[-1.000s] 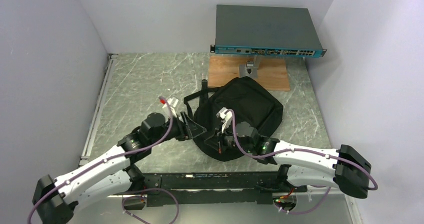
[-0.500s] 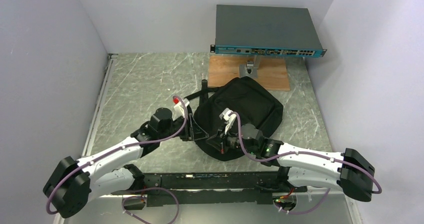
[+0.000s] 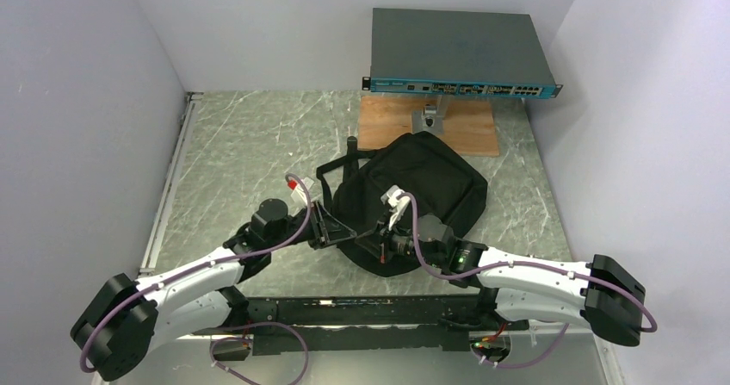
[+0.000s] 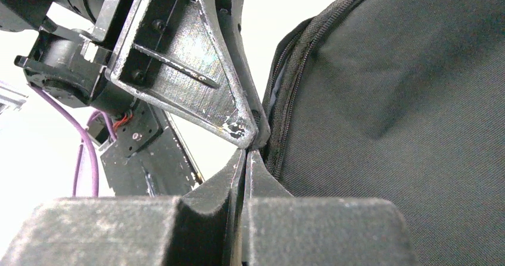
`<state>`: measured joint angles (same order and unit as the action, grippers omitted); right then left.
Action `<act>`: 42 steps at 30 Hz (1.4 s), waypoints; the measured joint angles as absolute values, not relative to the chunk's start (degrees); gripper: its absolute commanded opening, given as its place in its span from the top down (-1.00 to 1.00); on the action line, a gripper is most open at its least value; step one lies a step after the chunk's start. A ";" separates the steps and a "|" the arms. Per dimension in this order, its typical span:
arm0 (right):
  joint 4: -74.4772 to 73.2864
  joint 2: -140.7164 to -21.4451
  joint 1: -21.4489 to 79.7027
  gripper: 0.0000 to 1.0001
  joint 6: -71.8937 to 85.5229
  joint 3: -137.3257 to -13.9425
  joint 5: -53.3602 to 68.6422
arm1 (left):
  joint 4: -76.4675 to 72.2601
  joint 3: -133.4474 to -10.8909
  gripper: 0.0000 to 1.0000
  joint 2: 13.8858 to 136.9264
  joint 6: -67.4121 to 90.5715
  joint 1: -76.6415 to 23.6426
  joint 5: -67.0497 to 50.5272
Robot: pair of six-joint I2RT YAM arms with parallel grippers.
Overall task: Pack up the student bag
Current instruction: Zip the student bag at the center of the board.
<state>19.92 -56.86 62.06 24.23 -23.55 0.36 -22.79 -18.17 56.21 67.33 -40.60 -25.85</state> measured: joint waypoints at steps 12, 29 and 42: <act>16.84 -58.81 62.83 0.13 24.99 -25.39 -3.38 | -30.13 -17.30 1.00 61.08 73.25 -42.24 -22.61; -15.84 -62.37 65.76 0.85 24.75 -34.92 -4.36 | -4.21 -27.70 1.00 62.39 67.70 -42.94 -19.59; -19.57 -67.77 76.27 1.00 33.63 -35.73 -12.38 | 11.79 -39.33 1.00 65.93 50.89 -31.68 -2.44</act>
<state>-19.57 -67.77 76.27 33.63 -35.73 -12.38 11.79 -39.33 65.93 50.89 -31.68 -2.44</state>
